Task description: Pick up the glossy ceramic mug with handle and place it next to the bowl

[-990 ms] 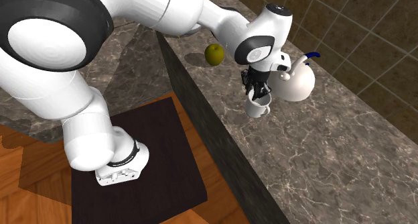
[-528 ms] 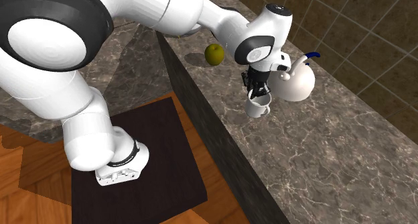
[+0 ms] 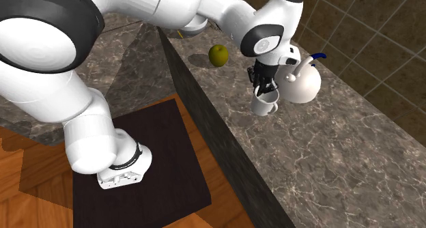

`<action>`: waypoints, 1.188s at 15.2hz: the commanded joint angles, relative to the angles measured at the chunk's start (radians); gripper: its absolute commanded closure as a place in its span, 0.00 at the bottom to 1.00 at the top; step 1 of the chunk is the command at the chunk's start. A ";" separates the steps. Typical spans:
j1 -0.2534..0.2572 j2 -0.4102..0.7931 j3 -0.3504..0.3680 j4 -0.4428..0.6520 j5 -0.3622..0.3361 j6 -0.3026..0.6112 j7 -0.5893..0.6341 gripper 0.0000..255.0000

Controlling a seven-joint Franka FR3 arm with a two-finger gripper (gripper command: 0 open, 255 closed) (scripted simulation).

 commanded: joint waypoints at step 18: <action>0.001 -0.086 0.001 0.160 0.001 -0.246 -0.012 1.00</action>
